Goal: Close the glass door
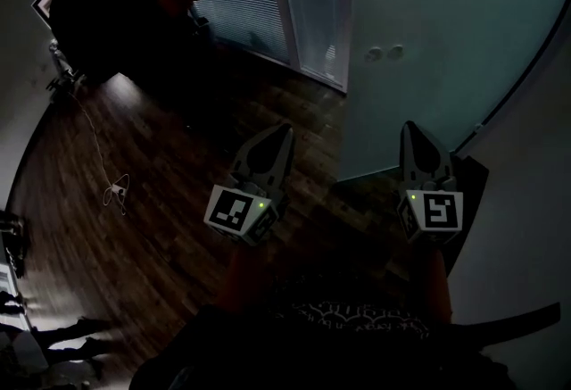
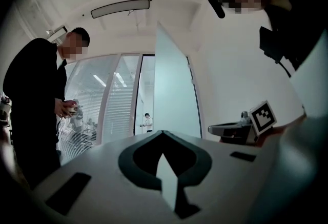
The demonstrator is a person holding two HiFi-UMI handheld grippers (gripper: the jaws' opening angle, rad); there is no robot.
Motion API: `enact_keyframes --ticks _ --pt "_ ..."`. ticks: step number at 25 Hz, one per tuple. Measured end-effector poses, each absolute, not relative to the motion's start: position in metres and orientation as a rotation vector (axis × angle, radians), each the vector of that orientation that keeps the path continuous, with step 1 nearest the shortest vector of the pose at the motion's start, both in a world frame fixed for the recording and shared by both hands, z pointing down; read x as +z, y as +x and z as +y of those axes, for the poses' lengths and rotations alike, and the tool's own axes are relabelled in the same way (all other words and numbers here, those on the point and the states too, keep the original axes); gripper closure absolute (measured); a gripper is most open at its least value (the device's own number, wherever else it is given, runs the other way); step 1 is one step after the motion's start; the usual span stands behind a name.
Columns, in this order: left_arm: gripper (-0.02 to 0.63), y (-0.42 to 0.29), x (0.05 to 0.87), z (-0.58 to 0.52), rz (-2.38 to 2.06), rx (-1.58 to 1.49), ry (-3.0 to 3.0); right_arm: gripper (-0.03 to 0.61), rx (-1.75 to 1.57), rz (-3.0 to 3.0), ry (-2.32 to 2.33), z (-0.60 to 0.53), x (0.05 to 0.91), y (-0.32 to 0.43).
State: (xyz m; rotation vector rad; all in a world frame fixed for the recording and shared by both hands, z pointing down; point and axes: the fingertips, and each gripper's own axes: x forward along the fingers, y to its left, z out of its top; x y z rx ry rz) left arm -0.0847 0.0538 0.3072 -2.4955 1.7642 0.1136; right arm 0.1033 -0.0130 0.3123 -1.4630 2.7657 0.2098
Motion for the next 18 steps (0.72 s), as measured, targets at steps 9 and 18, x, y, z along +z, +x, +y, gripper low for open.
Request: enact_keyframes --ticks 9,18 --pt "0.612 -0.084 0.311 0.01 1.758 0.095 -2.466 0.575 0.227 2.778 -1.43 -0.061 0.312 0.103" --pt "0.612 -0.089 0.309 -0.019 1.795 0.101 -2.437 0.575 0.206 2.798 -1.399 -0.095 0.314 0.101"
